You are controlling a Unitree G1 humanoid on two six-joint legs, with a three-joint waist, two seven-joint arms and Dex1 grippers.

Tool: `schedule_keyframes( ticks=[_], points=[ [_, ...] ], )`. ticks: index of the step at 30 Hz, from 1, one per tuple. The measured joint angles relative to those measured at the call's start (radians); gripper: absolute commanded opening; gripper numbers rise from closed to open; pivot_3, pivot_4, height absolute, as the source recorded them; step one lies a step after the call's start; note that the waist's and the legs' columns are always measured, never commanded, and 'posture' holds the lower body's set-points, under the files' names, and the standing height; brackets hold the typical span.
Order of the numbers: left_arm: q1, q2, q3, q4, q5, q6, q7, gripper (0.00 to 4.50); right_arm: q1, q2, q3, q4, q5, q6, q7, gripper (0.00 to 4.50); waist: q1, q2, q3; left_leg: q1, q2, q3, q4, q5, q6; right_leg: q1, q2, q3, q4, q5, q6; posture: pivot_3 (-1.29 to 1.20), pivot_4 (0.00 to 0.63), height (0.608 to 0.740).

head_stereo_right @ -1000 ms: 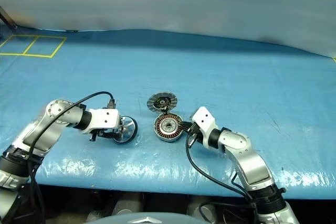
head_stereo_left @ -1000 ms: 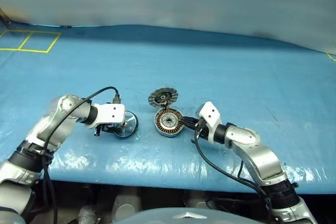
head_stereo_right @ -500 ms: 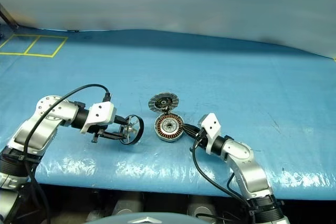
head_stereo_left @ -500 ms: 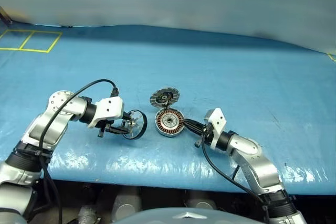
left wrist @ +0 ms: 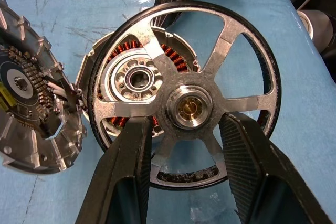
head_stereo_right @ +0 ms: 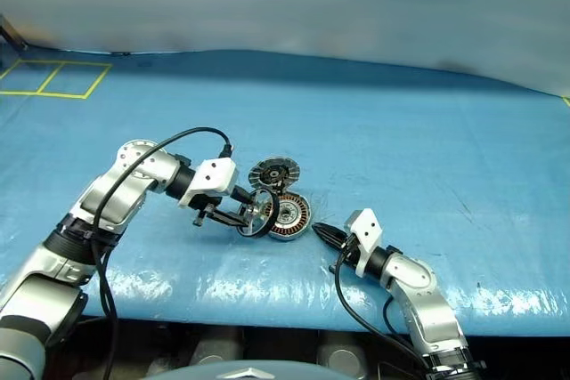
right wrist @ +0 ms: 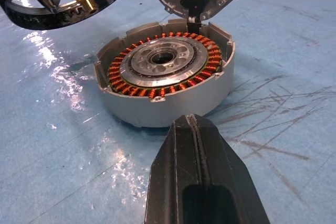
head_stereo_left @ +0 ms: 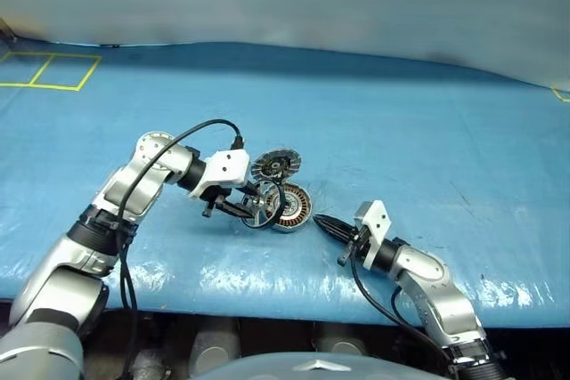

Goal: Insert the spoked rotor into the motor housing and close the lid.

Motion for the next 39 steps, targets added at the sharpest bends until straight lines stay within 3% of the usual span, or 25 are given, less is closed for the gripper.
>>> schedule_keyframes(
  ticks=[21,39],
  points=[
    [-0.093,-0.113,-0.084,0.164,0.145,-0.101,0.024,1.64,0.053,-0.003,-0.011,-0.024,0.019,0.004,-0.002,0.0,0.001,0.0,0.0,0.0,0.0,0.0,0.0,0.0,0.0,0.001,0.0,0.0,0.0,0.0,0.0,0.0,0.15,0.74],
    [-0.111,-0.144,-0.078,0.189,0.161,-0.089,0.013,1.64,0.057,0.005,-0.011,0.008,0.018,-0.007,-0.003,0.0,0.003,0.0,0.0,0.0,0.0,0.0,0.001,0.0,0.0,0.001,0.0,0.0,0.0,0.0,0.0,0.0,0.15,0.74]
  ],
)
